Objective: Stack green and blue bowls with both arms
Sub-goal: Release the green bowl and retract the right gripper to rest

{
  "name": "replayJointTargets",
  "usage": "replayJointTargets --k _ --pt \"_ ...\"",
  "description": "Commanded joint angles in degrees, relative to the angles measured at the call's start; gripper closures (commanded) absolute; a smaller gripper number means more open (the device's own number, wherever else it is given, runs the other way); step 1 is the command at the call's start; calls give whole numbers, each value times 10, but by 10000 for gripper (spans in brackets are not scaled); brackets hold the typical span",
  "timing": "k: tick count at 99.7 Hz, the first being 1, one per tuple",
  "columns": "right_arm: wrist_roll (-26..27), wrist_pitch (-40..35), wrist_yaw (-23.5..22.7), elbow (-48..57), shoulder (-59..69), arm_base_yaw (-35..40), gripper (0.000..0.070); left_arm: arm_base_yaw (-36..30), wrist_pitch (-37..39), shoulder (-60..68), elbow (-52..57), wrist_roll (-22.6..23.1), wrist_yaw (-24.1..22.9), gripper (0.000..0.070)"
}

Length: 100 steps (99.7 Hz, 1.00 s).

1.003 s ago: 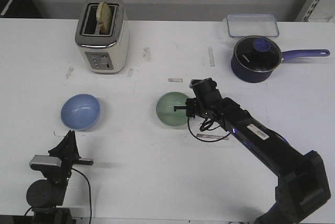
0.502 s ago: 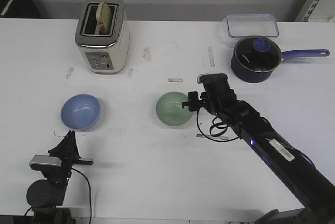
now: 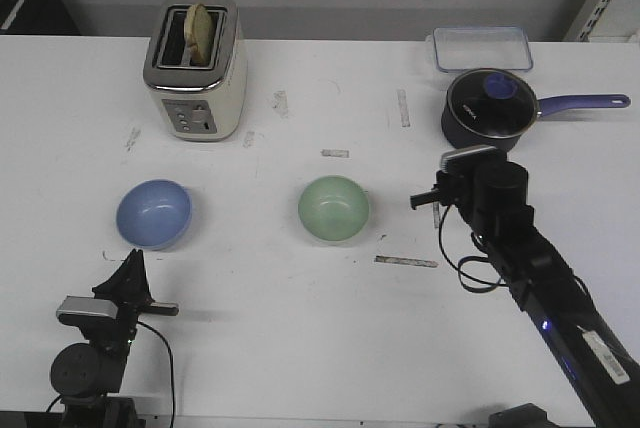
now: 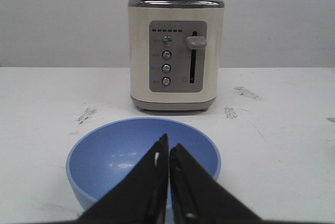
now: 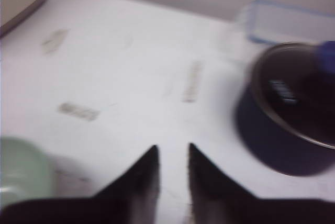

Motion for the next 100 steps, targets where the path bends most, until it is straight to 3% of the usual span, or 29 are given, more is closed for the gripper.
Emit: replayJointTargets --k 1,38,69,82,100 --pt "-7 20 0 -23 -21 -20 693 0 9 -1 -12 3 -1 698" --pt "-2 155 1 -229 -214 -110 693 0 9 -1 -12 3 -1 699" --pt "-2 154 1 -354 -407 -115 693 0 9 -1 -12 3 -1 699" --pt "-2 117 1 -358 -472 -115 693 0 9 -1 -12 3 -1 699" --pt "-2 130 2 -357 -537 -115 693 0 9 -1 -12 3 -1 698"
